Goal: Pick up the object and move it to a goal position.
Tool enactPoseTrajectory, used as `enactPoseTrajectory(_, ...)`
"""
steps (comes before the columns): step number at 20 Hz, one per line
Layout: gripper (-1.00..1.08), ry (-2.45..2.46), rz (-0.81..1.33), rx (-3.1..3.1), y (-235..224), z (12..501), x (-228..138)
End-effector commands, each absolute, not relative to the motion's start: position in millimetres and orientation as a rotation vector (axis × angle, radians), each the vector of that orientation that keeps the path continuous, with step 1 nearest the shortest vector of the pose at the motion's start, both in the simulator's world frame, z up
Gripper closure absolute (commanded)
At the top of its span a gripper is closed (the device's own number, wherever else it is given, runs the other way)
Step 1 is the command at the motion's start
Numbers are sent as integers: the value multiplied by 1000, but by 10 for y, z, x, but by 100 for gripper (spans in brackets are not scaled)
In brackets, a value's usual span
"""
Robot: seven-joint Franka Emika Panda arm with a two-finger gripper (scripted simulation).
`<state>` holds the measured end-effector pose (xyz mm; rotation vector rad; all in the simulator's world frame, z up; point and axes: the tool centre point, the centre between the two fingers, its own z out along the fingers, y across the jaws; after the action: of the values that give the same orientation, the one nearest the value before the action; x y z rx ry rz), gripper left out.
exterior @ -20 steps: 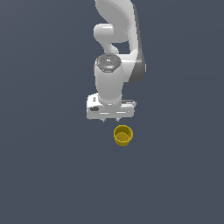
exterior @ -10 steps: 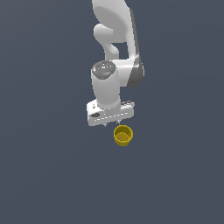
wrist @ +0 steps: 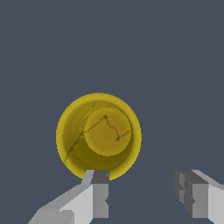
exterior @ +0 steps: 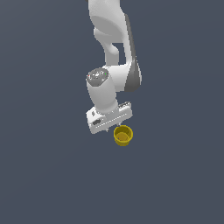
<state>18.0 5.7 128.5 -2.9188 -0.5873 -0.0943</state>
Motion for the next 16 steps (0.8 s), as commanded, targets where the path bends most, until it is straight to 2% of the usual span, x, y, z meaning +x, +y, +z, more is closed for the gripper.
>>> enactPoseTrajectory(1,-20,-650,-119,-2884,71,1244,206)
enactPoseTrajectory(16,-20,-974,-302,-2677,120,1054,368)
